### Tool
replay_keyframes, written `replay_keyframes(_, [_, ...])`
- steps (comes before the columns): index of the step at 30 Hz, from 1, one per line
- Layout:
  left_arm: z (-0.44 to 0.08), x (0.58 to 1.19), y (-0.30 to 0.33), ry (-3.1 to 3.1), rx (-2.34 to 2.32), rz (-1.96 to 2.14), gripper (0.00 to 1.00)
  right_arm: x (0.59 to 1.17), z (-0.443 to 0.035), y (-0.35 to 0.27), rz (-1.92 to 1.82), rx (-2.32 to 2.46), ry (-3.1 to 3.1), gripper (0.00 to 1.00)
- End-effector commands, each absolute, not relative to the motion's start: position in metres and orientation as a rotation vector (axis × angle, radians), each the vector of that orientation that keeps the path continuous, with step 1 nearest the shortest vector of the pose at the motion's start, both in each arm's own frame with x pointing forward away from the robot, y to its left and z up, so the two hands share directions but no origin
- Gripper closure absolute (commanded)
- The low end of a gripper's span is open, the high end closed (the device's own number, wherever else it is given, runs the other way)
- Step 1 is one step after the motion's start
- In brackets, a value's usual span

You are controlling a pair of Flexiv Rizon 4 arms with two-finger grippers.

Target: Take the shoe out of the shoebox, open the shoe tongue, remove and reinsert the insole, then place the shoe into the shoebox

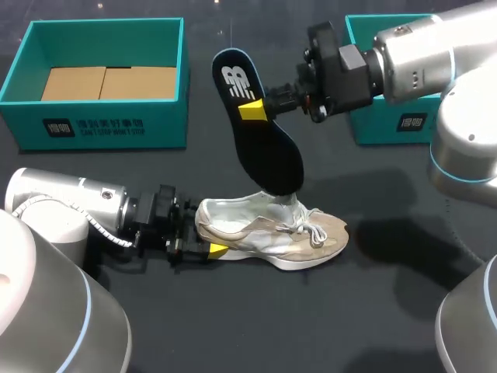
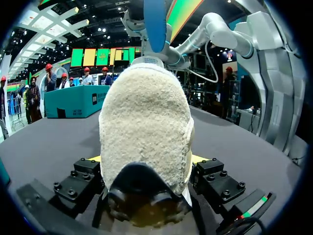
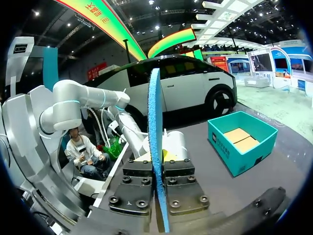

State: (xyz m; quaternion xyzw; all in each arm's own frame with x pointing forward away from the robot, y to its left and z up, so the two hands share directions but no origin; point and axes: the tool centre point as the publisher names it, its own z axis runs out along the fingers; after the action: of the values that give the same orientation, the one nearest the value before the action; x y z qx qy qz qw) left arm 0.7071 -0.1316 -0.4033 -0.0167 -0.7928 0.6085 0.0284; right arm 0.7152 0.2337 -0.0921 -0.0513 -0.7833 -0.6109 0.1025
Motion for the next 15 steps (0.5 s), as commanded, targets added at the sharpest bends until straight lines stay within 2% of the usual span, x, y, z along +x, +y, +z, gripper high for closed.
replay_keyframes(1, [-0.405,0.706,-0.132,-2.449,-0.050,1.878,1.00,0.716,-0.087,0.230,-1.863,-0.192,-2.289,1.00])
replay_keyframes(9, [-0.405,0.706,-0.132,-2.449,-0.050,1.878,1.00,0.672,-0.090,0.189,-2.048,-0.421,-2.114,1.00])
replay_keyframes(15, [-0.405,0.706,-0.132,-2.449,-0.050,1.878,1.00,0.672,-0.090,0.189,-2.048,-0.421,-2.114,1.00])
